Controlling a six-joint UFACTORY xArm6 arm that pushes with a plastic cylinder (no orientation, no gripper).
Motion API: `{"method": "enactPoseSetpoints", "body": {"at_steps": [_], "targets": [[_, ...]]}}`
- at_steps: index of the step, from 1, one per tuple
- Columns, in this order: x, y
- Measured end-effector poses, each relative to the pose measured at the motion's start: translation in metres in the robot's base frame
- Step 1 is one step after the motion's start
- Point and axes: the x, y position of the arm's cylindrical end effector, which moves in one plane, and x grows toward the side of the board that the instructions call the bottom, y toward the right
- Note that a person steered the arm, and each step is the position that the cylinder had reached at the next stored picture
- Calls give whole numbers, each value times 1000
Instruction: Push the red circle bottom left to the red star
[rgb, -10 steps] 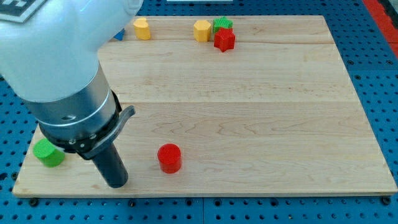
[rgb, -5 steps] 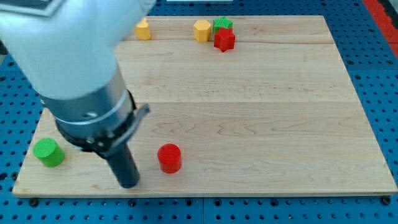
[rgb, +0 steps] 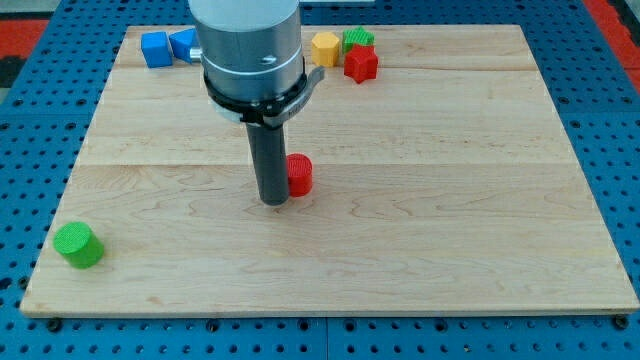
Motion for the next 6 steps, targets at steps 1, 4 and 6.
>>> {"method": "enactPoseSetpoints", "body": {"at_steps": [1,4,6], "targets": [[-17,0],[-1,4],[-53,29]]}}
